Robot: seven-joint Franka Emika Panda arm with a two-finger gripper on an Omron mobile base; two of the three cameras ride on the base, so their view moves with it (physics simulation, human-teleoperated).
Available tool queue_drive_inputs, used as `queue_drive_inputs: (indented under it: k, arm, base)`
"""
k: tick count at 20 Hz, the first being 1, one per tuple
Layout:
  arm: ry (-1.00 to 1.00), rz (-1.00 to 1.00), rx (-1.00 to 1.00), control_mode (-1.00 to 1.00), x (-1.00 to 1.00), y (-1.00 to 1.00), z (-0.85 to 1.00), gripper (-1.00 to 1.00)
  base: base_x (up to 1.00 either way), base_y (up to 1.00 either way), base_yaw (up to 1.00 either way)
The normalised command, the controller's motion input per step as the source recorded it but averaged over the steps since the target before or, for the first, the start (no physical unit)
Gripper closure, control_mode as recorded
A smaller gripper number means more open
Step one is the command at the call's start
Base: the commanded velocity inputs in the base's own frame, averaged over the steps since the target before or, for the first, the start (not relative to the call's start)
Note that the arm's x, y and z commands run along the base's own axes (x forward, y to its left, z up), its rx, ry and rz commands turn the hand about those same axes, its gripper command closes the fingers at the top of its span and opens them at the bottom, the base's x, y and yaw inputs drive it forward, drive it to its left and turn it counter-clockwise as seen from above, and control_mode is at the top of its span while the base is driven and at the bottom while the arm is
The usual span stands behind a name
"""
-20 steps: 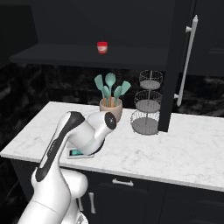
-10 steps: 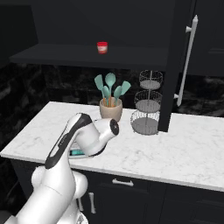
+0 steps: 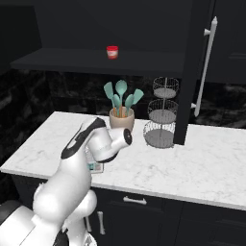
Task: Pick the jam and place it on the digital scale for weighing, and close the cabinet.
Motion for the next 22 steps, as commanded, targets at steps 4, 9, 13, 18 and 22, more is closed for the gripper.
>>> queue_drive_inputs:
  k: [4, 9, 13, 18, 22]
  arm:
    - [-0.06, 0.03, 0.0, -1.0, 0.32, 0.0, -0.27, 1.0]
    - [-0.06, 0.03, 0.0, -1.0, 0.17, 0.0, -0.42, 1.0]
    - [-0.09, 0.01, 0.0, -1.0, 0.2, 0.0, -0.31, 1.0]
    - [-0.02, 0.0, 0.0, -1.0, 0.32, 0.01, -0.2, 1.0]
    - [0.0, 0.0, 0.0, -1.0, 0.27, 0.11, -0.16, 1.0]
  base:
    - [0.0, 0.0, 0.0]
    - [0.0, 0.0, 0.0]
    - [0.0, 0.0, 0.0]
    - [0.0, 0.0, 0.0]
    - [0.0, 0.0, 0.0]
